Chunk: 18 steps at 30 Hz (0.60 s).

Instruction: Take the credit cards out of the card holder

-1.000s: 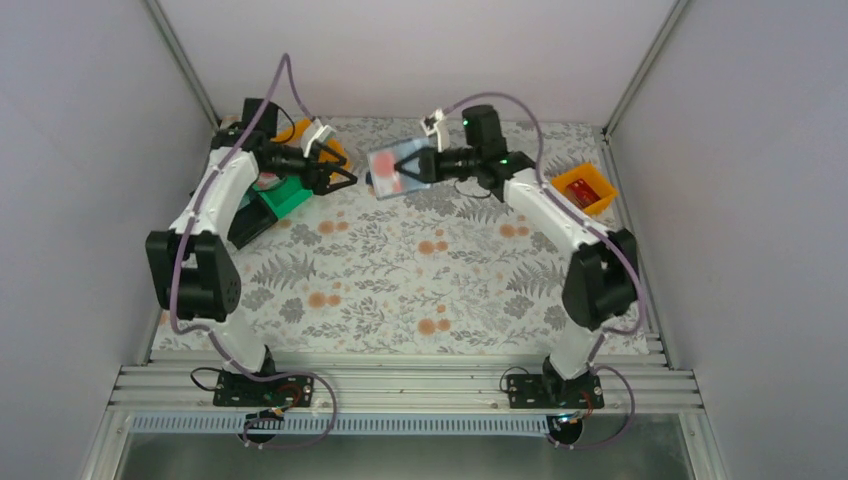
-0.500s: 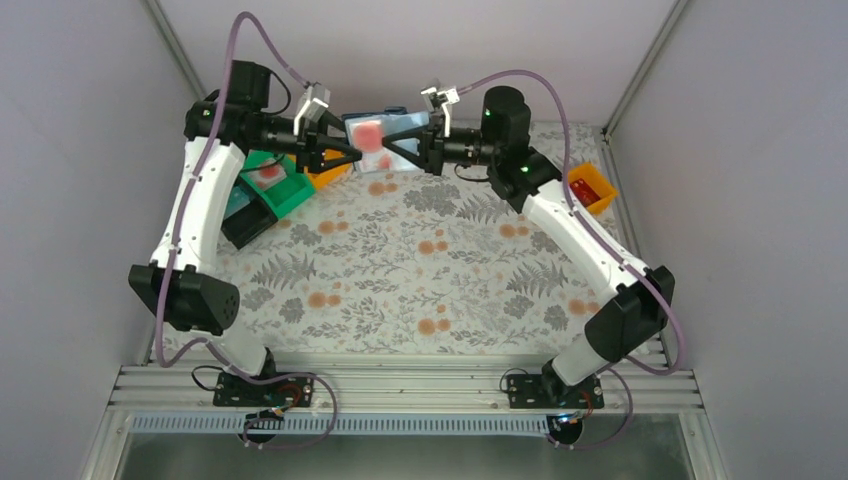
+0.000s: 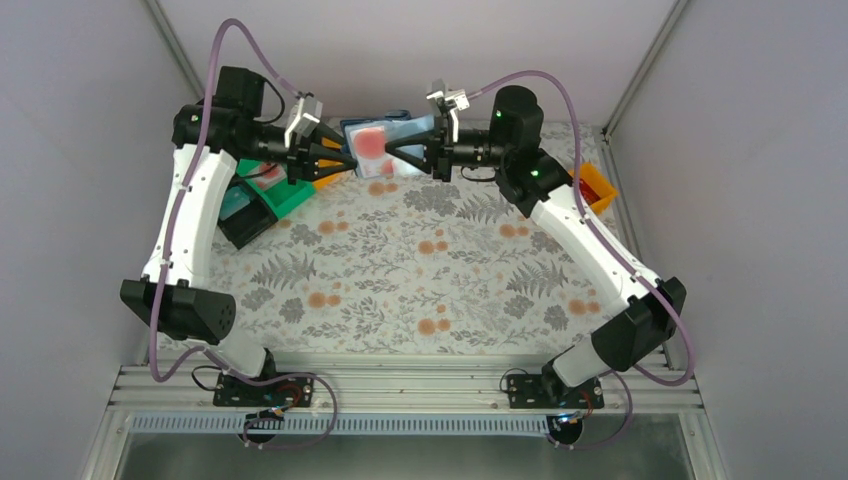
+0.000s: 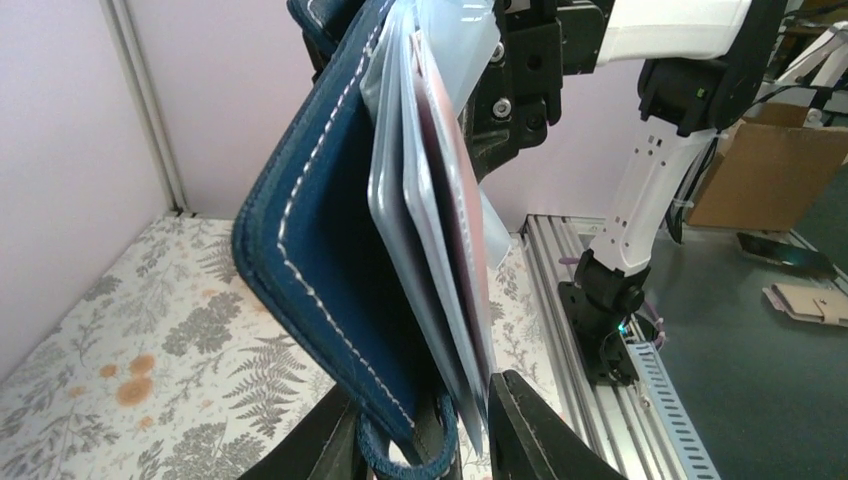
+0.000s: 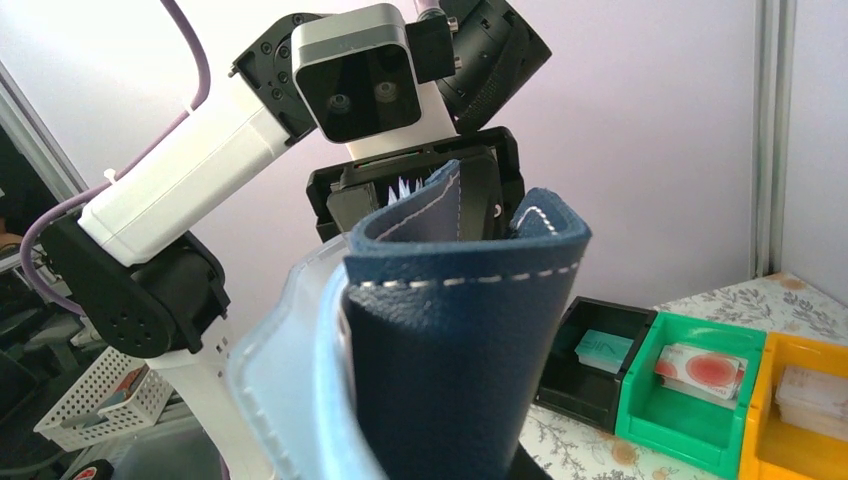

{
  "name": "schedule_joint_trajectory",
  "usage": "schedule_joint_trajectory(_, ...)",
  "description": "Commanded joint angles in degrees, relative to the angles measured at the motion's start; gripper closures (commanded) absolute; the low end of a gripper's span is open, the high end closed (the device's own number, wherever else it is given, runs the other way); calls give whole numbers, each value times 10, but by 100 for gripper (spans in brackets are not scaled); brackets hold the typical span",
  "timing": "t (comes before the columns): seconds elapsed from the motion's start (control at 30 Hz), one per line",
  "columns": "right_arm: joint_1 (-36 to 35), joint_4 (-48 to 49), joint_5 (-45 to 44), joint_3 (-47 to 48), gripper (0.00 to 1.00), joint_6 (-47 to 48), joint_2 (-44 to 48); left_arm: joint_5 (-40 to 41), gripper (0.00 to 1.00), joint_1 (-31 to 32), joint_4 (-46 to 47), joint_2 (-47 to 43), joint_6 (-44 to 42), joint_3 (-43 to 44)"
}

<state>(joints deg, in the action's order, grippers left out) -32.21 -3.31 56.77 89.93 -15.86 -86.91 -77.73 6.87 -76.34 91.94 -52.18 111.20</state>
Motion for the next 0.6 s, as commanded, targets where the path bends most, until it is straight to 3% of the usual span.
schedule_joint_trajectory(0.0, -5, 9, 19, 17, 96, 18, 12, 11, 72, -2, -11, -7, -42, 14)
schedule_joint_trajectory(0.2, -5, 1, 27, 16, 96, 28, 16, 32, 76, -4, 1, -10, -39, 18)
schedule_joint_trajectory(0.4, -6, 9, 22, 15, 96, 19, 15, 48, 81, -2, 103, -19, 89, -3)
schedule_joint_trajectory(0.47, -7, 10, 14, 15, 96, 16, 11, 44, 79, 7, 123, -19, 111, -10)
schedule_joint_trajectory(0.57, -9, 2, -14, 17, 96, 14, 5, 29, 70, 18, 121, -15, 116, -14)
